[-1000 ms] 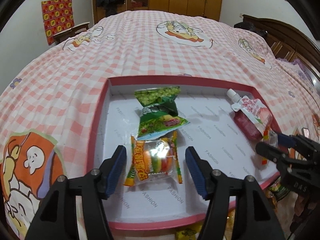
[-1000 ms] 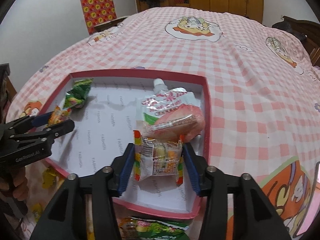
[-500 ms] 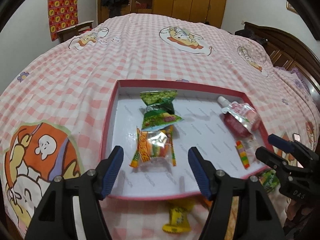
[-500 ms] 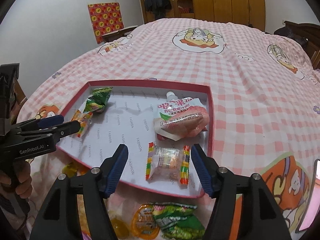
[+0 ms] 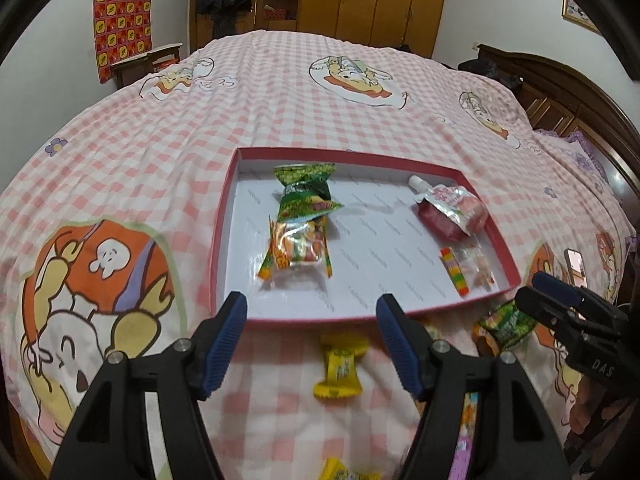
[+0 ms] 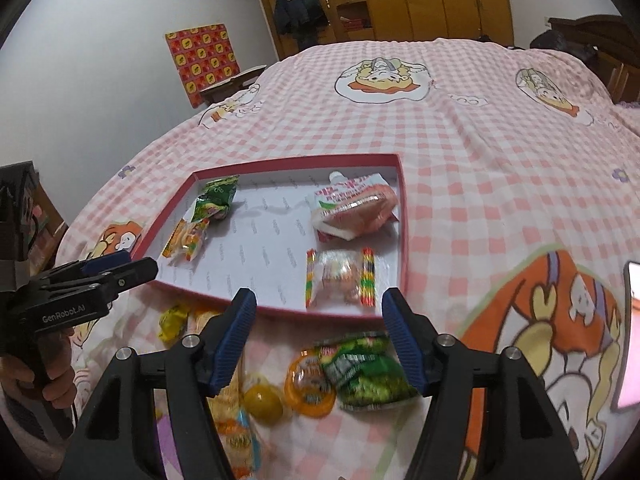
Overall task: Organize snacks
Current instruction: 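Move both open tools back from the tray to the snack pile, then grasp a yellow wrapped candy with the left tool while the right tool grasps the orange jelly cup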
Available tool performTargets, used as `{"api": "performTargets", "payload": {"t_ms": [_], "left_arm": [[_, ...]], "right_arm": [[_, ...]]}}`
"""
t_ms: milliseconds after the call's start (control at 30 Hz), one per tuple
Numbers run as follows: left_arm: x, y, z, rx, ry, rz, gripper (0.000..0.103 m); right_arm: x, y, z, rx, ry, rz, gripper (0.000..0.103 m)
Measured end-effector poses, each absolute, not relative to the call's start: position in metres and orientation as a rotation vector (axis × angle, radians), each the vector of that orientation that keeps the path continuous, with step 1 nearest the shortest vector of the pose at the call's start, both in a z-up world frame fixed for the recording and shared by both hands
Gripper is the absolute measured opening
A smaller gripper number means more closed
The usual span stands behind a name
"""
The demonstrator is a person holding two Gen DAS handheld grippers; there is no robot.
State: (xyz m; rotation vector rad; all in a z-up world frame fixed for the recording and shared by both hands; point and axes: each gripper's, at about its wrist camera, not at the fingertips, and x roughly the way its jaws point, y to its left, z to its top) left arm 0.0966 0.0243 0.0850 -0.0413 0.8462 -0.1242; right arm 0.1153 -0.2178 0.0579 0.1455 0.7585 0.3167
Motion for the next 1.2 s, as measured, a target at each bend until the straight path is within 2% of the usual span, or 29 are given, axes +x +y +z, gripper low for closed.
{"api": "performTargets", "payload": {"t_ms": [533,867,1100,1200], "left_arm": [[0.075,0.015,0.062,0.018,0.89,-0.128,0.069],[0.081,0.002,0.035,0.023,0.97,-0.166,0.042],[0.085,-0.001,0.03,0.003,0.969,-0.174,0.041],[0.088,0.0,0.028,-0.02,0.973,-0.172,0.041]], "right_arm": [[0.084,-0.225,0.043,0.189,0.807,0.313,0.067],[0.074,-0.211,0.035,0.181,0.845,0.384,0.066],[0.077,-0.208,0.025,0.197,0.876,0.399,0.049],[0.082,-0.21,0.022,0.212,0.891,0.383,0.047]]}}
